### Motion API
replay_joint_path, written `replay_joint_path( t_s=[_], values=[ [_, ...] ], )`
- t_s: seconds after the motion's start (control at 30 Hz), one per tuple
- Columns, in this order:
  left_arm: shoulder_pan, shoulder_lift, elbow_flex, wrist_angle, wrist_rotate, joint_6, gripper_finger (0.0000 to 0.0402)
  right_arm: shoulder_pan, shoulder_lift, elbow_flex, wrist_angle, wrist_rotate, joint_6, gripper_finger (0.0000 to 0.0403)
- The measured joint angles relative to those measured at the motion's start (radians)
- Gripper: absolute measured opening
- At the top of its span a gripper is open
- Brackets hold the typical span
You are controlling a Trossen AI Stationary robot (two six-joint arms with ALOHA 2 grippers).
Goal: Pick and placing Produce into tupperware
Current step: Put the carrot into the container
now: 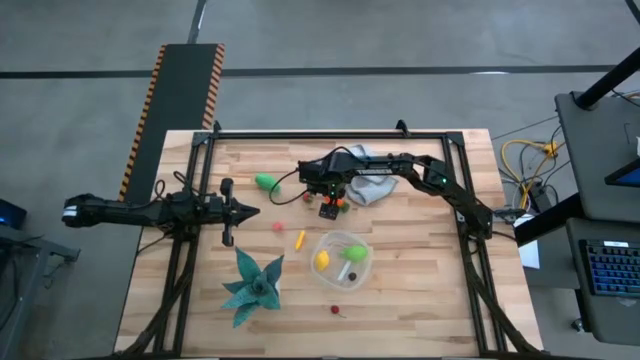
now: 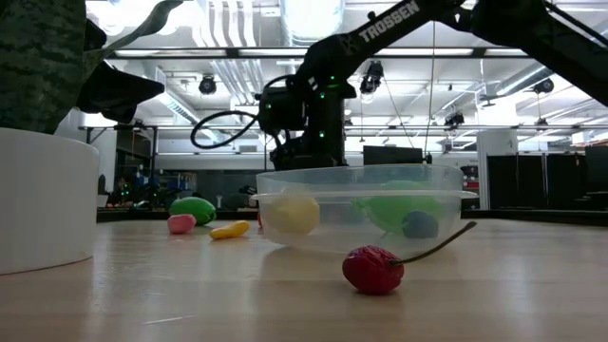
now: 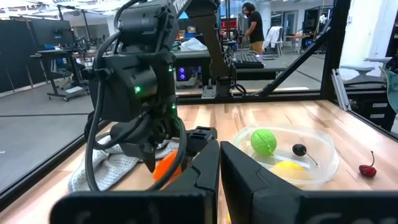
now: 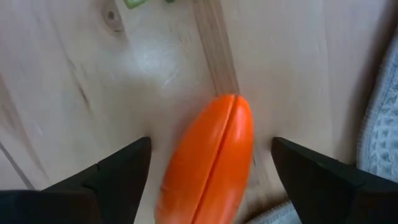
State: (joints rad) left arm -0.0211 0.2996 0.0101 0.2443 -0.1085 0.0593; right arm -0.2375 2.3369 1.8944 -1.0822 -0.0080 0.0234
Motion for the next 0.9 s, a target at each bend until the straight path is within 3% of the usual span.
replay_joint_path(
  t_s=[0.47,0.9],
  values=[
    [0.000,0.001,0.000,0.000,0.000,0.000,0.0000,-0.001,0.000,0.000,-0.002,0.000,-0.032,0.0285],
    [0.000,0.001,0.000,0.000,0.000,0.000,0.0000,-0.001,0.000,0.000,-0.010,0.001,-0.035,0.0198]
  ],
)
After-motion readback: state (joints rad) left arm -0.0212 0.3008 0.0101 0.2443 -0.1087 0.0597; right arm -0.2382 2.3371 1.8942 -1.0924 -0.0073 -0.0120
